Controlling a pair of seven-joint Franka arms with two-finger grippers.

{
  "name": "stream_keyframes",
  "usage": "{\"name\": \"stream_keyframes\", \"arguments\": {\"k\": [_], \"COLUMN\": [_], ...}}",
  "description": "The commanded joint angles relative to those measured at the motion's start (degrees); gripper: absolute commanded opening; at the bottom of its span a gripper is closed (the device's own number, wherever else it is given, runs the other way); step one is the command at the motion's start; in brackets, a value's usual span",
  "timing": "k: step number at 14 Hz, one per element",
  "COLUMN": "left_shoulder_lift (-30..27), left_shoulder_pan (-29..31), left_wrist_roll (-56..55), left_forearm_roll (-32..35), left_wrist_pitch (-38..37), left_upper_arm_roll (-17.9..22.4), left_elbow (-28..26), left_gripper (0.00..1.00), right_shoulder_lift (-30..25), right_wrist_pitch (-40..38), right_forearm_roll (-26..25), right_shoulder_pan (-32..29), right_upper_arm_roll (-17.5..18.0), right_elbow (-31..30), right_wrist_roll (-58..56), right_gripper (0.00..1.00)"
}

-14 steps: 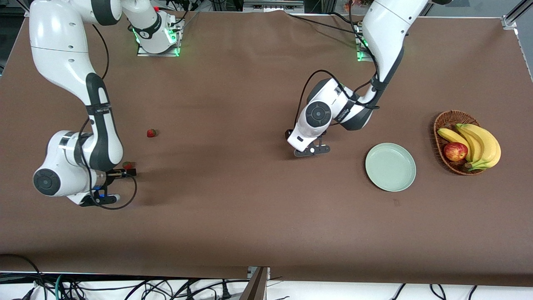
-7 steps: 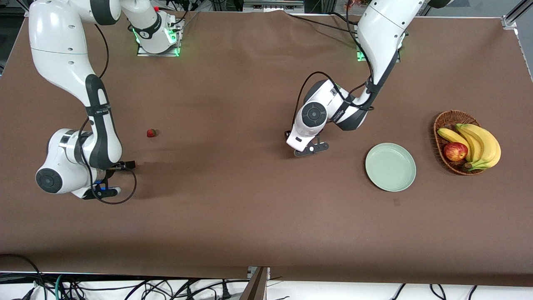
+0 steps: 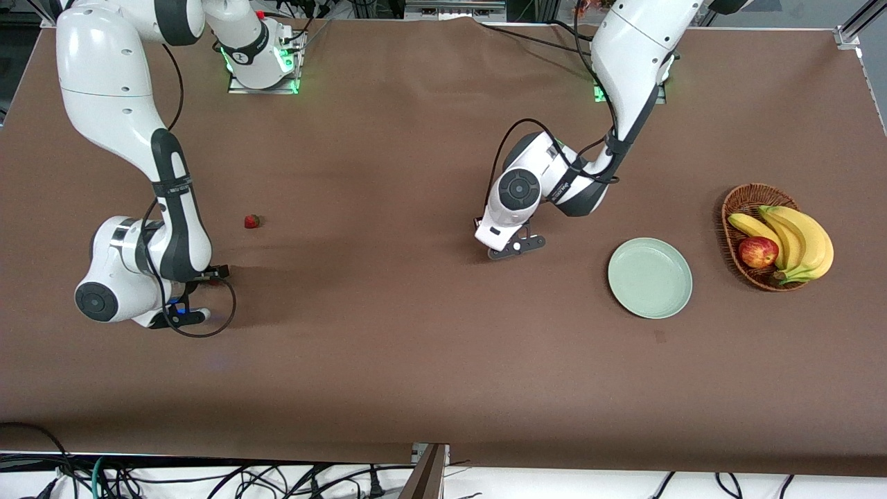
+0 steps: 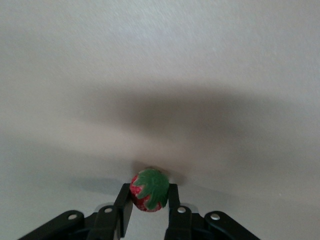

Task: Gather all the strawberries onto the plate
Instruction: 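Drop the strawberry on the plate while the right gripper grasps another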

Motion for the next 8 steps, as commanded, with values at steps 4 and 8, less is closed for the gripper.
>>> {"name": "stream_keyframes", "arguments": {"k": [4, 8], "left_shoulder_lift": [-3.24, -3.24], "left_shoulder_pan": [10.49, 19.18], "left_wrist_roll": [20.64, 39.09], "left_forearm_roll": [2.02, 7.56], "left_wrist_pitch": [-15.64, -21.03], "left_upper_arm_roll": [0.97, 1.14], "left_elbow": [6.48, 9.57], "left_gripper": [0.27, 0.29], "right_shoulder_lift": [-0.66, -1.01], "right_wrist_pitch": [-0.27, -2.54], "right_forearm_roll": [0.71, 1.15], "right_shoulder_pan": [0.07, 1.91], "right_upper_arm_roll": [-0.07, 2.9], "right_elbow": [0.24, 5.68], "right_wrist_roll": [-0.77, 0.71], "right_gripper": [0.01, 0.01]}}
